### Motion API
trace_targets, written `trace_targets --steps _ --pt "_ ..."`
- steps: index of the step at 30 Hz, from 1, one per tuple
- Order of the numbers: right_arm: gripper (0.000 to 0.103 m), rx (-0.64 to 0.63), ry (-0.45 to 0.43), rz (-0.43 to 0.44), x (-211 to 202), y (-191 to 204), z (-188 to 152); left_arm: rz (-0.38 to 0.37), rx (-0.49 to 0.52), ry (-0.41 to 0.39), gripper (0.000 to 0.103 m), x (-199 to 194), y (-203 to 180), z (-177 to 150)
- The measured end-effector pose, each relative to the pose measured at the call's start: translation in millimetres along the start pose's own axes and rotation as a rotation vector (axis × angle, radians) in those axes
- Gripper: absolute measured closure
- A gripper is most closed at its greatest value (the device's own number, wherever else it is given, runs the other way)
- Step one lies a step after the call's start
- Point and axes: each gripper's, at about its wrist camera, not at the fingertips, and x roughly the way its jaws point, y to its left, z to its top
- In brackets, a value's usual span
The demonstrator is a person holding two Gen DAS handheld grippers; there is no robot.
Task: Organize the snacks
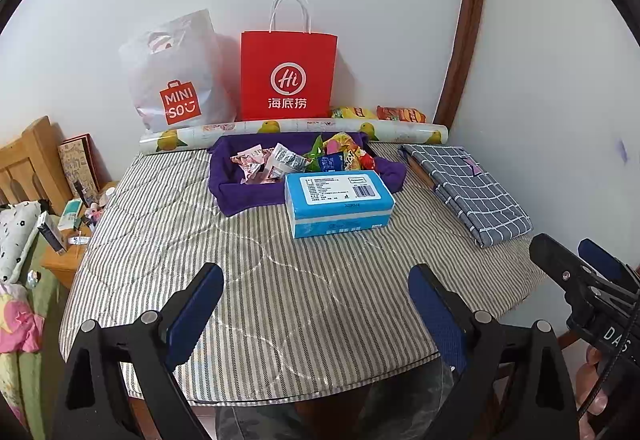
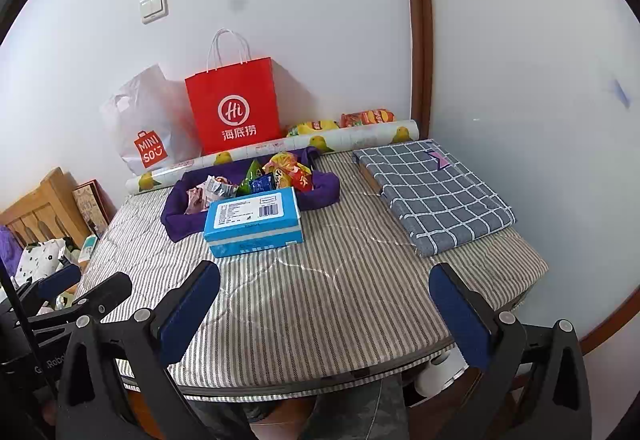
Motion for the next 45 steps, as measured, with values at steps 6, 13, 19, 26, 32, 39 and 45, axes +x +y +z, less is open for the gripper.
trace_targets --steps 6,13,19,26,32,39,45 --pt "0.0 0.005 -0.003 -0.001 -1 0 0 -0.002 0.0 0.002 0.009 0 0 0" --pt "0.0 -0.001 -0.007 -0.001 -2 0 0 -0.002 -0.003 -0.002 0.009 -1 1 0" --pt "0.0 -0.008 -0.011 0.001 -4 3 -1 -0.003 -0.009 -0.004 0.009 -3 4 -1" --pt "0.0 -0.006 -0.012 0.003 -5 4 -1 -0.005 -0.016 -0.005 0.009 -4 8 0" --pt "0.0 -0.008 -0.013 0.002 -5 5 -1 -0.003 -0.015 -0.004 0.009 -4 8 0" --pt "0.0 -0.009 -0.014 0.003 -6 6 -1 0.002 -0.019 -0.006 0.009 -3 9 0" --pt "0.0 -0.016 -0.018 0.005 -7 9 -2 0.006 -0.024 -0.009 0.009 -4 11 0"
